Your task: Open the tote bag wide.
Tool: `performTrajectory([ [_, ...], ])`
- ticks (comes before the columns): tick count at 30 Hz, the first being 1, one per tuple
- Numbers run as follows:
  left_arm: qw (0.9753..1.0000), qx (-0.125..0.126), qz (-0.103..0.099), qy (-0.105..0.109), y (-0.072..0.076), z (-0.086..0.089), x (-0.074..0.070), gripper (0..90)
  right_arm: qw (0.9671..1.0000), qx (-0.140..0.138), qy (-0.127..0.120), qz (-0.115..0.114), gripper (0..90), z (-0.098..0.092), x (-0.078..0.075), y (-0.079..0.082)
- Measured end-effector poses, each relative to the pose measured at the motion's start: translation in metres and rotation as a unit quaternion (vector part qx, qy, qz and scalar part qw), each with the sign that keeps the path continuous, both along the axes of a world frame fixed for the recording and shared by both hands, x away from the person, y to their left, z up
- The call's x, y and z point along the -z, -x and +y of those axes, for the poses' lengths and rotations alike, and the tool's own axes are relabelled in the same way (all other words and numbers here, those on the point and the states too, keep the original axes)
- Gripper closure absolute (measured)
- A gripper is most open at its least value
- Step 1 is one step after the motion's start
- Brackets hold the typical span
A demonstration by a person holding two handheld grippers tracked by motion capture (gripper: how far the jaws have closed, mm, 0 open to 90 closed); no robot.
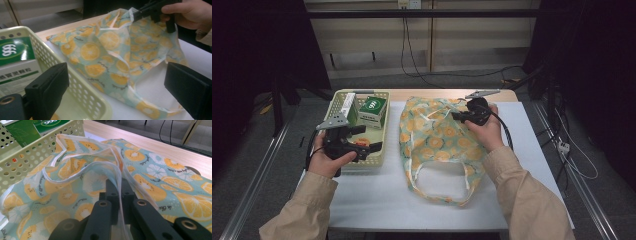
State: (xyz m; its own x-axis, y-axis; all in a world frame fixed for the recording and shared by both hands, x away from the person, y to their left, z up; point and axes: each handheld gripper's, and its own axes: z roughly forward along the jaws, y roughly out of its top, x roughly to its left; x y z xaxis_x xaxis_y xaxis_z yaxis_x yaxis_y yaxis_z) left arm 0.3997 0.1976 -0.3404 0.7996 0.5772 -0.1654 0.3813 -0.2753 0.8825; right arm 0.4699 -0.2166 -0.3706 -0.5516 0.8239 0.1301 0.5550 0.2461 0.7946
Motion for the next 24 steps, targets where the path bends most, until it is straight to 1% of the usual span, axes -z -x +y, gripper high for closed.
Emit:
performTrajectory([
  [1, 1.0, 0.002, -0.002, -0.004, -0.002, 0.001, -0.001, 5.3, 1.0, -0.001, 0.0, -0.001, 89.1, 0.0, 0.0, 0.0],
  [4, 1.0, -0.003, -0.005, -0.006, -0.009, 0.003, -0.002, 5.1, 1.0, 0.002, 0.0, -0.001, 89.1, -0.001, 0.0, 0.0],
  [5, 0.9999, -0.006, -0.002, -0.009, -0.011, 0.004, -0.002, 5.1, 1.0, 0.002, 0.0, 0.0, 89.1, -0.001, 0.0, 0.0],
  [7, 0.9999, -0.009, -0.002, -0.008, -0.014, 0.006, -0.001, 5.1, 1.0, 0.002, -0.001, 0.0, 89.0, -0.001, 0.0, 0.0],
  [11, 0.9998, -0.015, 0.004, -0.01, -0.018, 0.007, 0.001, 5.1, 1.0, 0.002, -0.007, 0.0, 88.5, 0.0, 0.002, 0.0],
  [13, 0.9998, -0.014, -0.001, -0.011, -0.019, 0.007, 0.001, 5.1, 1.0, -0.001, -0.006, 0.002, 88.6, 0.0, 0.003, -0.001],
  [16, 0.9998, -0.012, -0.001, -0.014, -0.021, 0.008, 0.002, 5.1, 1.0, 0.0, -0.008, 0.003, 88.5, 0.001, 0.005, -0.001],
  [17, 0.9998, -0.012, 0.002, -0.014, -0.022, 0.008, 0.003, 5.1, 1.0, -0.001, -0.009, 0.003, 88.5, 0.001, 0.005, -0.001],
  [20, 0.9998, -0.015, 0.002, -0.016, -0.026, 0.01, 0.003, 5.2, 0.9999, -0.004, -0.01, 0.003, 88.5, 0.004, 0.007, -0.001],
  [21, 0.9998, -0.016, 0.003, -0.011, -0.027, 0.01, 0.003, 5.1, 0.9999, -0.004, -0.011, 0.004, 88.5, 0.004, 0.007, -0.001],
  [24, 0.9998, -0.016, 0.002, -0.013, -0.03, 0.012, 0.002, 5.2, 0.9999, -0.006, -0.012, 0.004, 88.5, 0.007, 0.009, -0.001],
])
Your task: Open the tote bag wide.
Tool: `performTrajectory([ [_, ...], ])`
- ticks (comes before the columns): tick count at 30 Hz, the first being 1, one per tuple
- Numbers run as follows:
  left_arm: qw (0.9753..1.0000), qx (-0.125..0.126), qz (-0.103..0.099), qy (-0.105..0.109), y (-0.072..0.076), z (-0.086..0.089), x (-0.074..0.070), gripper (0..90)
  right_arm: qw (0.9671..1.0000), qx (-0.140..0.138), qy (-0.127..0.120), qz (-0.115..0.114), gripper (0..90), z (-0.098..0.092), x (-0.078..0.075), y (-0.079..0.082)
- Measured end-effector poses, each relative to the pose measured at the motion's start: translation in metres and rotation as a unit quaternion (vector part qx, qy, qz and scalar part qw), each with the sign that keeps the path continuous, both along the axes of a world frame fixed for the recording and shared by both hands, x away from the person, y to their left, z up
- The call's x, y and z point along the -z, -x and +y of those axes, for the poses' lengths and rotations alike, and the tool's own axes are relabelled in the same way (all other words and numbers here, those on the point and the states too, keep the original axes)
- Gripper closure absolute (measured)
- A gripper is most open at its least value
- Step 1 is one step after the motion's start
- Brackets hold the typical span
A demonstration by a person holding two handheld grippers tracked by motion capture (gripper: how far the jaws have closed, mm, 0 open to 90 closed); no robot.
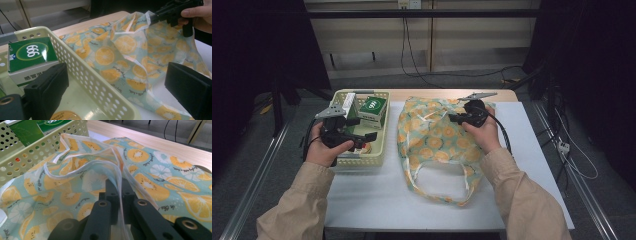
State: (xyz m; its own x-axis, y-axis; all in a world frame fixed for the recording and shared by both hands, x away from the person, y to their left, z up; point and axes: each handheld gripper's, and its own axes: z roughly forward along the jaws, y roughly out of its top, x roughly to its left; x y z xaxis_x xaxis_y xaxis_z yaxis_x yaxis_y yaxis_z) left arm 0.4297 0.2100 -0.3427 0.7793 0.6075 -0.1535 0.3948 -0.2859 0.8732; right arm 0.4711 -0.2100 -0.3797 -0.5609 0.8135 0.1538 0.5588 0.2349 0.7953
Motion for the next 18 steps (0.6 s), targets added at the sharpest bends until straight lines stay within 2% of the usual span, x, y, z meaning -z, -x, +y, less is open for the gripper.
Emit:
performTrajectory([
  [10, 0.9999, 0.001, 0.005, -0.013, -0.011, 0.009, 0.006, 5.3, 1.0, -0.003, -0.005, 0.003, 88.6, 0.003, 0.003, 0.0],
  [12, 0.9999, -0.002, 0.01, -0.006, -0.014, 0.01, 0.009, 5.5, 1.0, -0.005, -0.004, 0.003, 88.5, 0.004, 0.003, 0.0],
  [18, 0.9996, -0.003, 0.016, -0.023, -0.021, 0.016, 0.016, 5.7, 1.0, -0.007, -0.005, 0.004, 88.7, 0.005, 0.005, 0.002],
])
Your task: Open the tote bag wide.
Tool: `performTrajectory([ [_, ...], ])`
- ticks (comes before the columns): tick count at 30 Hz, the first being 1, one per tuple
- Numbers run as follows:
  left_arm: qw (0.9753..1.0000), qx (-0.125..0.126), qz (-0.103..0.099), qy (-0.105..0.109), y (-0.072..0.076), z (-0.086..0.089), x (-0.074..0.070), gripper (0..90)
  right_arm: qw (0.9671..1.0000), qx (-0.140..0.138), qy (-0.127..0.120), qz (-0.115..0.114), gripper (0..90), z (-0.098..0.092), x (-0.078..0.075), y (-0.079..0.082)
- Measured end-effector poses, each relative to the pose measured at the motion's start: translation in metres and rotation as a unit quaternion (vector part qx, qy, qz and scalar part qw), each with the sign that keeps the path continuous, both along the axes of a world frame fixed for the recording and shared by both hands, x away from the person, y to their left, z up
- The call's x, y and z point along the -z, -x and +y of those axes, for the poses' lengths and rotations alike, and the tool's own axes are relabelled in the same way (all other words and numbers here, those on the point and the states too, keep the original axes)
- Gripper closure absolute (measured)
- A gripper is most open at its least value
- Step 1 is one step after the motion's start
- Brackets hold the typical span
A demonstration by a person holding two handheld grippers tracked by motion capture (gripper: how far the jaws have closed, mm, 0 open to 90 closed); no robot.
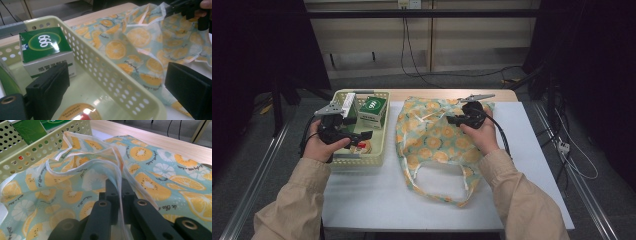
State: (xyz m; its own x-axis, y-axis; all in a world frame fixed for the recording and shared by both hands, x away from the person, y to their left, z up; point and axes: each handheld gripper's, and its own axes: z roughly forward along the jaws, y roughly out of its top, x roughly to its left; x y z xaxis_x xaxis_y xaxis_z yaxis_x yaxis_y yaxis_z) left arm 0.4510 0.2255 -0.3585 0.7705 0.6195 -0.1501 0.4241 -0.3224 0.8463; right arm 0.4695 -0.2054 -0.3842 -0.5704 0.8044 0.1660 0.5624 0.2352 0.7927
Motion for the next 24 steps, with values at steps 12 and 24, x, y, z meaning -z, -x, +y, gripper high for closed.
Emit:
performTrajectory([
  [12, 0.9999, 0.012, 0.003, -0.01, -0.02, 0.003, 0.005, 6.0, 1.0, -0.004, -0.001, 0.0, 88.8, 0.001, 0.001, 0.001],
  [24, 0.9994, 0.014, 0.02, -0.025, -0.041, -0.002, 0.021, 8.1, 1.0, -0.005, -0.001, 0.001, 88.9, 0.001, 0.002, 0.002],
])
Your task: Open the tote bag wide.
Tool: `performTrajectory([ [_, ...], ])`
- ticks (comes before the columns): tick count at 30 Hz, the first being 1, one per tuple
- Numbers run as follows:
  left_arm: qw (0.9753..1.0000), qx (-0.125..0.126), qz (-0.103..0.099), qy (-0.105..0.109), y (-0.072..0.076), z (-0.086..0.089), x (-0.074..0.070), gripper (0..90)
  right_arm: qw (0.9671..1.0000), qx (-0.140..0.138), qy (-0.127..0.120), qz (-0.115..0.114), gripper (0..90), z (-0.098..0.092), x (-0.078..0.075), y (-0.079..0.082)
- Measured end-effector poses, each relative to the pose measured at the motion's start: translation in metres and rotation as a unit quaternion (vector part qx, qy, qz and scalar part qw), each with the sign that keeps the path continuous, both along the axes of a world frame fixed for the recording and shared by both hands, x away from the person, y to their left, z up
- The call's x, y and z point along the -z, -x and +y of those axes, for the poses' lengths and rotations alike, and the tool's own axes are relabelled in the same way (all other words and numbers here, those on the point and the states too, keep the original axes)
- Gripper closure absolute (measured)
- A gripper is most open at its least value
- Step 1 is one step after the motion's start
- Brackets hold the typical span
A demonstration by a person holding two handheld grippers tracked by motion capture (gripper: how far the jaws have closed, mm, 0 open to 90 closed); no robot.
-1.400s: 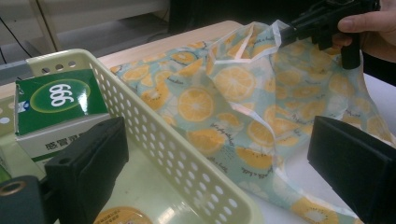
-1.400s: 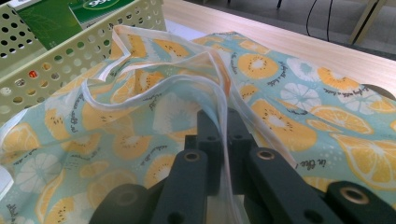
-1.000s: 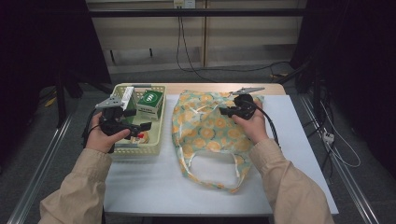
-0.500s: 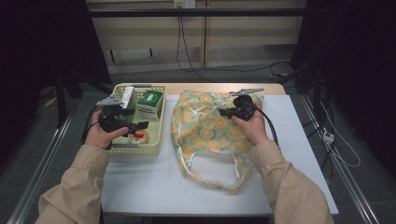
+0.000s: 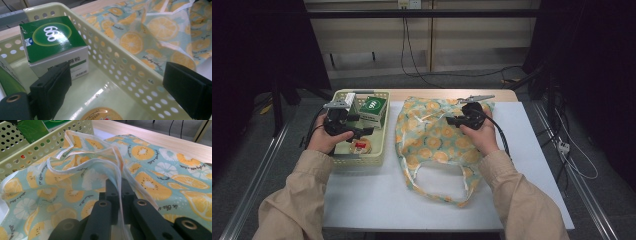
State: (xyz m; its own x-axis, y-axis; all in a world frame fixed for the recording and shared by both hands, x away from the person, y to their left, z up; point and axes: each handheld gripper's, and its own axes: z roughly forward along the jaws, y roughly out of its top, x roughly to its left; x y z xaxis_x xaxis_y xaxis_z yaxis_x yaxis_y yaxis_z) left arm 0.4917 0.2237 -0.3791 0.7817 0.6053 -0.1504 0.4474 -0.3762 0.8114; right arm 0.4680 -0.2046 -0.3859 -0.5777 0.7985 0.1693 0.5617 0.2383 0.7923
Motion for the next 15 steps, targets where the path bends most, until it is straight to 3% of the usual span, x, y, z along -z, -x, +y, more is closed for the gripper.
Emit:
performTrajectory([
  [6, 0.9998, 0.0, 0.006, -0.019, -0.008, -0.004, 0.005, 8.1, 1.0, 0.0, -0.002, 0.0, 89.0, 0.0, 0.001, 0.0],
  [9, 0.9992, 0.015, 0.007, -0.035, -0.011, -0.006, 0.012, 9.5, 1.0, -0.002, -0.003, 0.0, 89.0, 0.001, 0.001, 0.0],
  [13, 0.9966, 0.028, 0.023, -0.073, -0.014, -0.008, 0.025, 9.5, 1.0, -0.002, -0.002, 0.0, 89.0, 0.002, 0.001, 0.0],
  [15, 0.9948, 0.034, 0.016, -0.094, -0.014, -0.008, 0.028, 9.2, 1.0, -0.003, -0.002, 0.0, 89.0, 0.001, 0.001, 0.0],
])
